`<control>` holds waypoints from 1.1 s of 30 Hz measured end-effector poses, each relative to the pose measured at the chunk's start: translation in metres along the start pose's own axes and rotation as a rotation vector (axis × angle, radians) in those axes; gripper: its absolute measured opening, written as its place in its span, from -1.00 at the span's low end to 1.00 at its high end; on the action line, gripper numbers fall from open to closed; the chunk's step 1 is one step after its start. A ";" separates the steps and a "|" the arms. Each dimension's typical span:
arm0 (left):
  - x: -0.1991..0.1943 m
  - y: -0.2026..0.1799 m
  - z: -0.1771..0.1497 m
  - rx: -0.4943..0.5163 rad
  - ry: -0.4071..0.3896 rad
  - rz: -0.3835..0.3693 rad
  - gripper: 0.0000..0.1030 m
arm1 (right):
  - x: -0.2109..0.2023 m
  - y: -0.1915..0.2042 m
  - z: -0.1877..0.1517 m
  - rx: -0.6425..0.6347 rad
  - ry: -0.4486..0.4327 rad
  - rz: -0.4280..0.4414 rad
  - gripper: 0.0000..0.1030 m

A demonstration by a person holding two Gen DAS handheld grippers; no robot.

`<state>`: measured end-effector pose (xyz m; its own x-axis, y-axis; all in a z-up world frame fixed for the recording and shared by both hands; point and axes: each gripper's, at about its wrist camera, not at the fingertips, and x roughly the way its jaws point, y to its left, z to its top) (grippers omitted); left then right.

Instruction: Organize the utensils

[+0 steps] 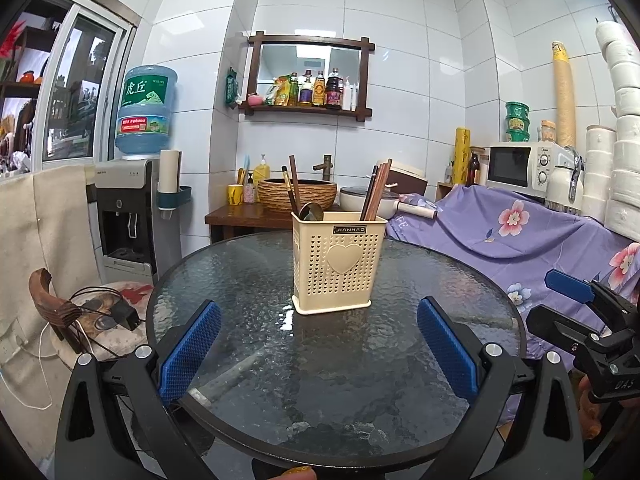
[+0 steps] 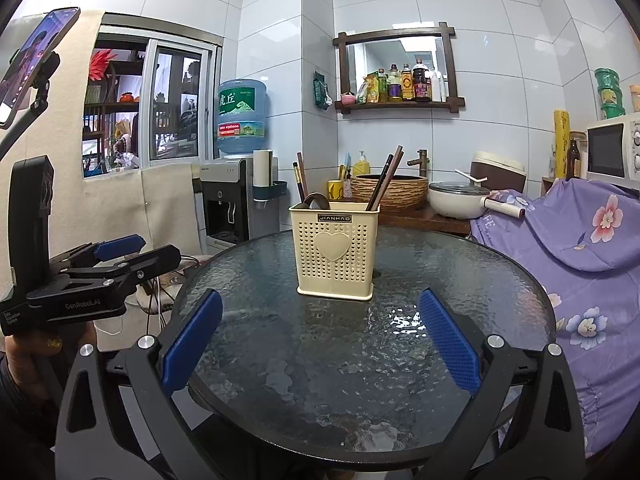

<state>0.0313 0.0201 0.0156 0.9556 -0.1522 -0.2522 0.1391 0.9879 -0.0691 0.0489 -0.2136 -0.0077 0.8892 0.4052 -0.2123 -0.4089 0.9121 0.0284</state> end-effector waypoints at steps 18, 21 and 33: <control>0.000 0.005 0.001 -0.021 -0.001 -0.003 0.87 | 0.000 0.000 -0.001 0.004 0.005 0.000 0.89; 0.000 0.005 0.001 -0.018 -0.002 -0.006 0.87 | 0.000 0.000 -0.001 0.004 0.008 0.001 0.89; 0.002 -0.003 -0.001 0.009 0.013 -0.001 0.87 | 0.001 0.003 -0.001 0.006 0.013 0.002 0.89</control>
<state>0.0327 0.0165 0.0146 0.9520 -0.1535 -0.2648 0.1424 0.9879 -0.0609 0.0480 -0.2112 -0.0091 0.8853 0.4067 -0.2254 -0.4097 0.9115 0.0351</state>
